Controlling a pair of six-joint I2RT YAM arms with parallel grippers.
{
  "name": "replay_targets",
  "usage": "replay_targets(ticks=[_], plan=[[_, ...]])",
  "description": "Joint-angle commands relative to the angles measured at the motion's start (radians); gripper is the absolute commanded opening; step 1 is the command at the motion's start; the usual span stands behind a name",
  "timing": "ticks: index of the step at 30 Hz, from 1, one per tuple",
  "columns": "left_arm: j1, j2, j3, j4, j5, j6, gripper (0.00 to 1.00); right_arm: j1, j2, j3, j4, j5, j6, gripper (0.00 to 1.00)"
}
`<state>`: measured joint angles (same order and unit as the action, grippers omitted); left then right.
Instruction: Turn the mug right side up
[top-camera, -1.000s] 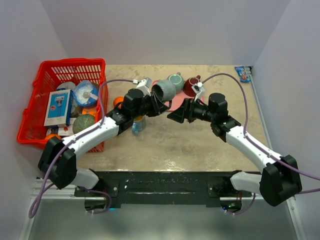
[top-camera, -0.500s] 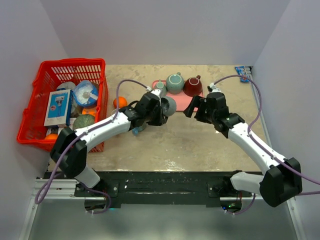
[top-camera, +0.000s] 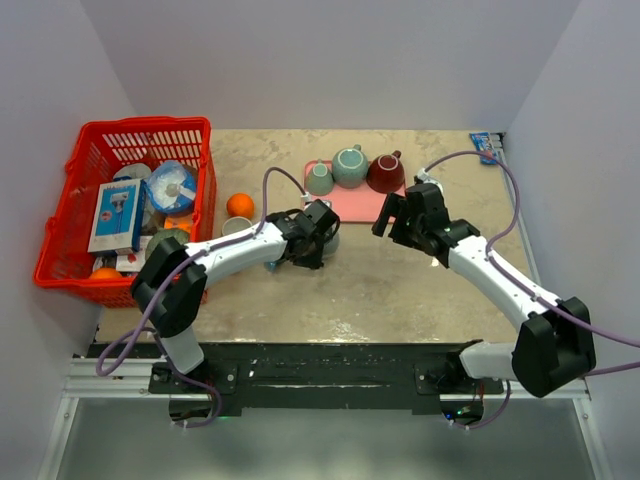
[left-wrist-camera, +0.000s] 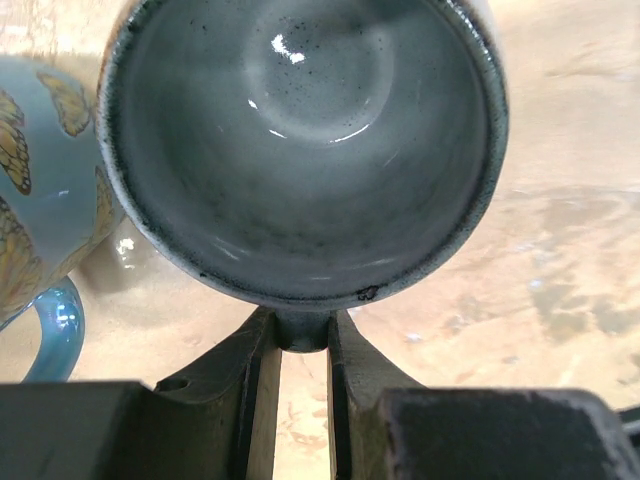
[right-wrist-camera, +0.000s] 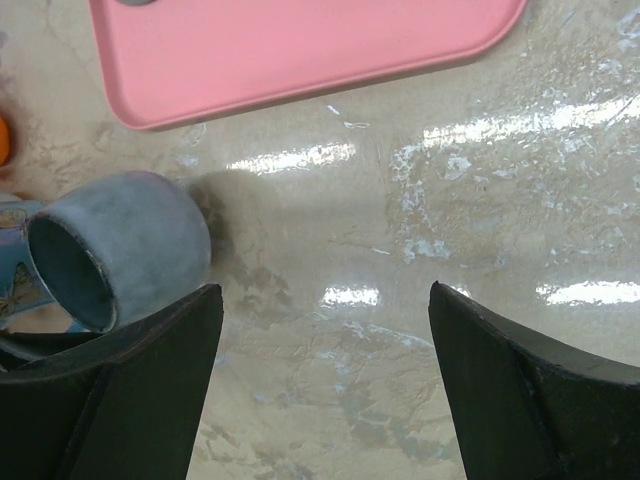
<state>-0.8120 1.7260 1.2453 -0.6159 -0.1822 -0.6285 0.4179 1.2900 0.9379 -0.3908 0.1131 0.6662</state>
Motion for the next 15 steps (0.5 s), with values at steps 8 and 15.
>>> replay_targets(ticks=[8,15], plan=[[-0.015,0.046,0.057,0.002,-0.109,-0.031,0.0,-0.004,0.028,0.058,-0.003,0.03,0.01,0.88],[-0.015,0.06,0.072,-0.036,-0.184,-0.042,0.0,-0.007,0.042,0.059,0.003,0.028,0.009,0.88]])
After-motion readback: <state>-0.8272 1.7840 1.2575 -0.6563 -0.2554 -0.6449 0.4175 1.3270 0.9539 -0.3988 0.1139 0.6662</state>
